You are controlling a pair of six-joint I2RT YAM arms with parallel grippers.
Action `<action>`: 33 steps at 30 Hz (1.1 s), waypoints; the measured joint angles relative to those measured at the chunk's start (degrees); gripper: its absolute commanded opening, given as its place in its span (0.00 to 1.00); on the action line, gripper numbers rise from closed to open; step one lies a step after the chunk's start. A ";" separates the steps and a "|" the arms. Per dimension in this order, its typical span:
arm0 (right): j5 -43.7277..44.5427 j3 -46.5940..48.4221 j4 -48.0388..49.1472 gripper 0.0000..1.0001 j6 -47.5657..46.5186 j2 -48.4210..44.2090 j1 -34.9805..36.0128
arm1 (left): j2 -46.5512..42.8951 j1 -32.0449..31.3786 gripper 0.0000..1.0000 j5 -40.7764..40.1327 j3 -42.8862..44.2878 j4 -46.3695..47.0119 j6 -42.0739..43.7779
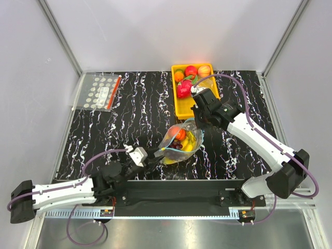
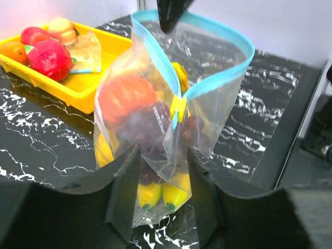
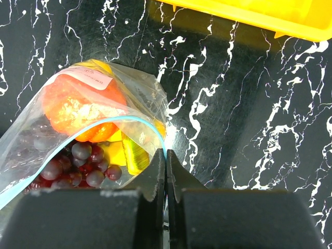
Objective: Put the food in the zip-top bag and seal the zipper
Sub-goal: Adjust the zipper food storage bag at the center of the board.
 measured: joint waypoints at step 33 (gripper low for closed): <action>-1.03 0.59 -0.48 0.32 -1.53 -0.15 -0.79 | 14.36 15.30 0.00 9.88 7.19 2.67 -2.36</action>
